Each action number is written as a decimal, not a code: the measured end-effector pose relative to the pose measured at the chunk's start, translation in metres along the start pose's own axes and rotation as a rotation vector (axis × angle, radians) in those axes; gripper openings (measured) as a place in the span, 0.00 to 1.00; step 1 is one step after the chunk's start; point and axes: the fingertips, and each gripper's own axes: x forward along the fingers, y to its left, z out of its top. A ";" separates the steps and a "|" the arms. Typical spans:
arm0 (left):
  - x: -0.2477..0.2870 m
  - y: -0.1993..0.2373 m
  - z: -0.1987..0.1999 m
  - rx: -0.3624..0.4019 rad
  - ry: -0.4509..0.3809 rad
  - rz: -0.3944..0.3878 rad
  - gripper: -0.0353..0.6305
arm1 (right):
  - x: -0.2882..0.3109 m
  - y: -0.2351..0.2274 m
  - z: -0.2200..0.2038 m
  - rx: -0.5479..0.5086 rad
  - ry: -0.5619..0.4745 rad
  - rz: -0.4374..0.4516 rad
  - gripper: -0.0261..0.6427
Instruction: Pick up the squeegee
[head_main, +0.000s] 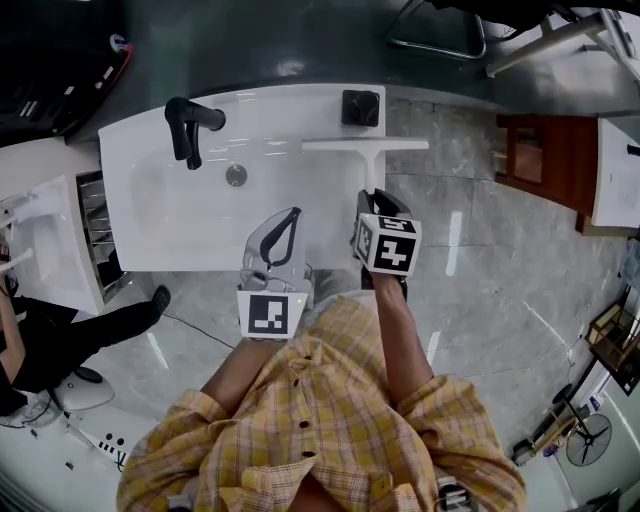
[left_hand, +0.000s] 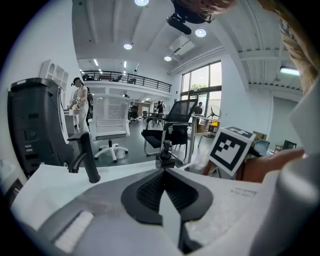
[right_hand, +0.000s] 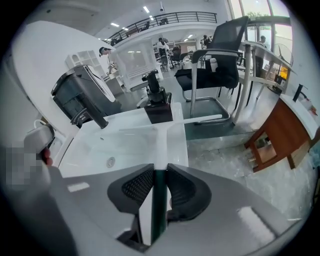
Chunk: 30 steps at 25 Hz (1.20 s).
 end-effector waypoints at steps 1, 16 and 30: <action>-0.002 0.000 0.001 0.004 -0.002 0.000 0.05 | -0.003 0.002 0.001 -0.002 -0.010 0.003 0.17; -0.054 -0.021 0.018 0.015 -0.072 -0.018 0.05 | -0.080 0.024 0.008 -0.016 -0.236 0.062 0.17; -0.113 -0.043 0.036 0.120 -0.173 -0.036 0.05 | -0.170 0.050 0.001 -0.045 -0.471 0.107 0.17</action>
